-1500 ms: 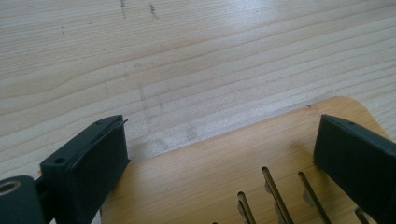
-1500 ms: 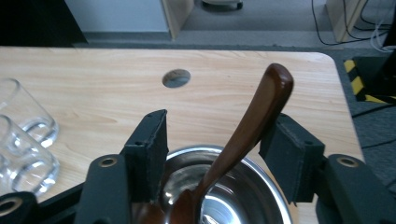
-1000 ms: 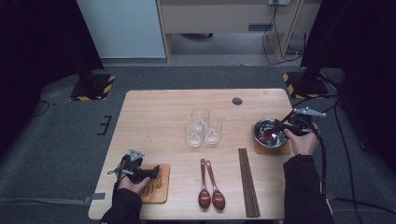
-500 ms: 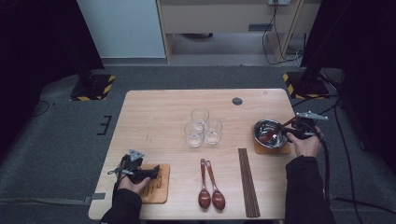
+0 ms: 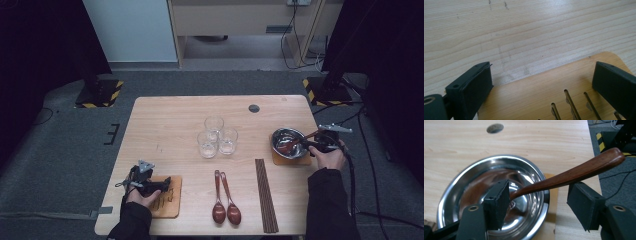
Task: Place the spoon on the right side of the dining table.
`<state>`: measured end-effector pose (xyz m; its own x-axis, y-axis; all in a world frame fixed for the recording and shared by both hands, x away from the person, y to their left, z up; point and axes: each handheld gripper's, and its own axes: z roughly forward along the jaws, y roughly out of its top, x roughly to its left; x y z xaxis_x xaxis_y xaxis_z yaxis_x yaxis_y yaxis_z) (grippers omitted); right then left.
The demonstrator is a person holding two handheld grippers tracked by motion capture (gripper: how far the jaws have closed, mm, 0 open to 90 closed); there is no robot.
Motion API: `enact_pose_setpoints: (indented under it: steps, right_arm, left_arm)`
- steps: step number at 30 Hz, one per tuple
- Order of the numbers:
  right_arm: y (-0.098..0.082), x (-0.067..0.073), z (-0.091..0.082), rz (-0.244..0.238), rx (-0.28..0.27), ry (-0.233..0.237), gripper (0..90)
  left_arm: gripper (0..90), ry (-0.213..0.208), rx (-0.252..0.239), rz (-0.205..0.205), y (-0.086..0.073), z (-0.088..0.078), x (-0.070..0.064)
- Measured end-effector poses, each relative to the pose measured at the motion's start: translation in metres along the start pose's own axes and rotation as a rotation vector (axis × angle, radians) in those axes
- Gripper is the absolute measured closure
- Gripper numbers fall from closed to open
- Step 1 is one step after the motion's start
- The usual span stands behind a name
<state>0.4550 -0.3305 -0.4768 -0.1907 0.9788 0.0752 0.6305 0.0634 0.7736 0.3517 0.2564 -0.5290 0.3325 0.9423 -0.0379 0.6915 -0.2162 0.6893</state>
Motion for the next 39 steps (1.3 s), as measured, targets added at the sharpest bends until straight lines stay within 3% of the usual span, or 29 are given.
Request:
enact_pose_setpoints:
  steps: [16,25,31,39]
  right_arm:
    - [-0.014,-0.007,0.005,0.019,0.005,0.027,35.1]
    - [-0.019,-0.009,0.001,0.057,0.004,0.059,34.8]
    - [-0.026,-0.01,-0.001,0.057,0.014,0.063,34.6]
    - [-0.023,-0.006,-0.014,0.042,-0.018,0.07,34.3]
  left_arm:
    - [1.6,0.0,0.0,0.0,0.0,0.0,0.0]
    - [1.6,0.0,0.0,0.0,0.0,0.0,0.0]
    - [1.6,0.0,0.0,0.0,0.0,0.0,0.0]
    - [1.6,-0.001,0.0,0.0,0.0,0.0,0.0]
